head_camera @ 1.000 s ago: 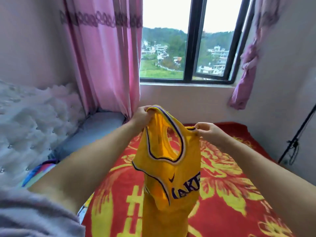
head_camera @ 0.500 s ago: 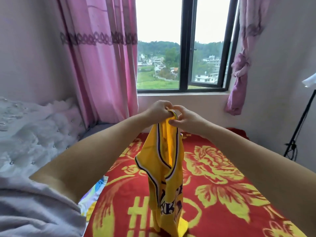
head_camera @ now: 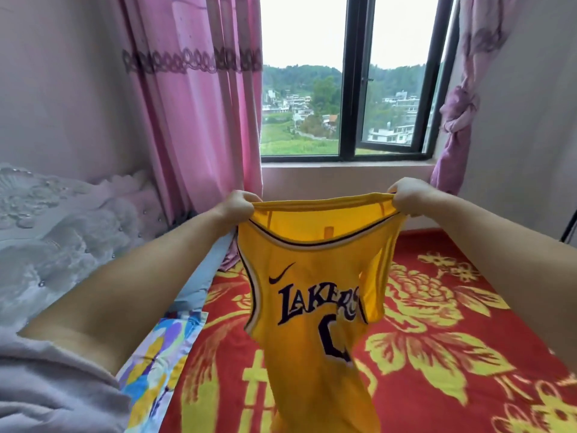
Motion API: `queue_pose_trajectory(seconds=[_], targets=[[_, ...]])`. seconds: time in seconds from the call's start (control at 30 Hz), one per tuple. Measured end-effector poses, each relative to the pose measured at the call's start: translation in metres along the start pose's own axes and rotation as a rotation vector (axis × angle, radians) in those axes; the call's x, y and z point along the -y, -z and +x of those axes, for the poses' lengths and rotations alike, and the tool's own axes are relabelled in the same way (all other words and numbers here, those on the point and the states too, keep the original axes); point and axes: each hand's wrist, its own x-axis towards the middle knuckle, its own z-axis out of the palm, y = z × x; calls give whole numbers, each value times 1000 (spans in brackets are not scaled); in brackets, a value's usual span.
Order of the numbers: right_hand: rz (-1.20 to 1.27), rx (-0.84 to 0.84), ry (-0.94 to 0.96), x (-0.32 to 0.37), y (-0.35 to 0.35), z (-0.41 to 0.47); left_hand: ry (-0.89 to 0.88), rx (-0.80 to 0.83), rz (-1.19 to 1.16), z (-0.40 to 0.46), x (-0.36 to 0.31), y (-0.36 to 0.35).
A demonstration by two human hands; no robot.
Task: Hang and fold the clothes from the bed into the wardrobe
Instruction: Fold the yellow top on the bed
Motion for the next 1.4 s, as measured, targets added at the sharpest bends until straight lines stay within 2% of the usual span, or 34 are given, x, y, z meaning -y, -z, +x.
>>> queue_pose_trajectory(seconds=[0.07, 0.2, 0.27, 0.33, 0.4, 0.53, 0.6, 0.67, 0.73, 0.83, 0.93, 1.0, 1.1, 1.17, 1.3, 1.4], targets=[[121, 11, 22, -4, 0, 3, -52, 6, -70, 0, -6, 9], [534, 80, 96, -3, 16, 4, -165, -91, -151, -1, -21, 18], [709, 128, 99, -2, 24, 1, -208, -123, -92, 0, -24, 20], [770, 181, 106, -1, 28, -2, -266, -120, 13, 0, -26, 22], [623, 201, 141, 2, 32, -5, -298, -107, 118, 0, -27, 24], [-16, 112, 146, 16, 25, -12, -255, -57, 297, -1, -27, 21], [-133, 66, 161, 26, 17, -13, -193, 68, 359, -2, -31, 15], [-146, 36, 192, 37, 14, -12, -139, 213, 316, -2, -33, 8], [-43, 46, 213, 45, 17, -10, -119, 253, 145, -3, -33, 5], [287, 221, 196, 42, 23, -10, -83, 196, -137, -3, -27, 7], [638, 386, 143, 24, 25, -14, -125, 18, -88, 0, -13, 14], [751, 374, 89, 12, 22, -15, -195, -61, -1, 1, -4, 21], [830, 401, 70, 1, 20, -17, -218, -67, -16, 2, 2, 28], [804, 494, 93, -4, 22, -19, -139, 55, -98, 0, 0, 32], [688, 744, 126, -18, 32, -24, 108, 454, -239, -5, 0, 45], [691, 779, 162, -26, 34, -23, 145, 659, -260, -7, 3, 52]])
